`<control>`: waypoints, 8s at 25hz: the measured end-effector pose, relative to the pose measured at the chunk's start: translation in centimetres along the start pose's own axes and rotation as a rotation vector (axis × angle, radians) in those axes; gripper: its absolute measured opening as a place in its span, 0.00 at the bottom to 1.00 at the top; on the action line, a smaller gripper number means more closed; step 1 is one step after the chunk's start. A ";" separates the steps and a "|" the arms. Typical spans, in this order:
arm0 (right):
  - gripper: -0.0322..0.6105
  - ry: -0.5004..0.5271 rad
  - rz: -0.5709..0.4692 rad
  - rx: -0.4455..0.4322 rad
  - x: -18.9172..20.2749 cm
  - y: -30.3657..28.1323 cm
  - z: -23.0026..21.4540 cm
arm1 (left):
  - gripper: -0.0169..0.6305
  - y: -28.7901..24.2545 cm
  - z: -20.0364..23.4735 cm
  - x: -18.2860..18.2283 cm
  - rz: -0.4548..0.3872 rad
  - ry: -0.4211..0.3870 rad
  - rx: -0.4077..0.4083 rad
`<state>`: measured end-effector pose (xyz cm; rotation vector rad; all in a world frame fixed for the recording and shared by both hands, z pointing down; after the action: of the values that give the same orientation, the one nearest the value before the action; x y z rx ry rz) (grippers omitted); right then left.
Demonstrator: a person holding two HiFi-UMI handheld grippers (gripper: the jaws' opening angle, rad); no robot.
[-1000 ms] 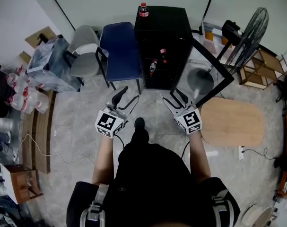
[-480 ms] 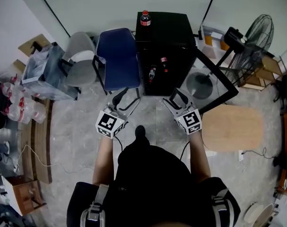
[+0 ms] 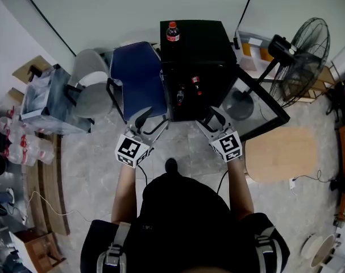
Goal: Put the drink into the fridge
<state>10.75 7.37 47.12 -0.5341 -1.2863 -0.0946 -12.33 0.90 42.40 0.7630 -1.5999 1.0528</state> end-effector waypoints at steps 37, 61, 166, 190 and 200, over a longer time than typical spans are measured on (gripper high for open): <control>0.46 -0.043 -0.020 0.095 -3.1 -12.5 -6.9 | 0.42 -6.7 14.2 0.7 0.016 0.003 0.067; 0.41 -0.028 -0.119 -0.019 -8.1 -20.1 -15.2 | 0.42 -11.3 19.7 -0.2 0.040 0.042 -0.050; 0.26 -0.144 -0.140 0.005 -13.0 -18.2 -13.2 | 0.40 -3.6 17.0 2.8 0.053 0.113 -0.129; 0.26 -0.202 0.005 -0.041 -3.4 -18.8 -10.0 | 0.40 -5.3 15.3 5.3 0.126 0.148 -0.076; 0.26 -0.234 0.036 -0.071 0.4 -20.4 -9.9 | 0.41 -5.9 14.6 6.4 0.151 0.173 -0.142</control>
<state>12.30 -14.66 52.39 -0.6429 -1.5049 -0.0493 -14.85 -14.62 48.76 0.4489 -1.5819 1.0695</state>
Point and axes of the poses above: the fingertips, and each gripper's own axes: y backward along the fingers, z to its left, x out of its underside, the point moved 7 cm from there along y, backward along the fingers, and after that the axes turned 7 degrees about z, right-handed, at the moved point
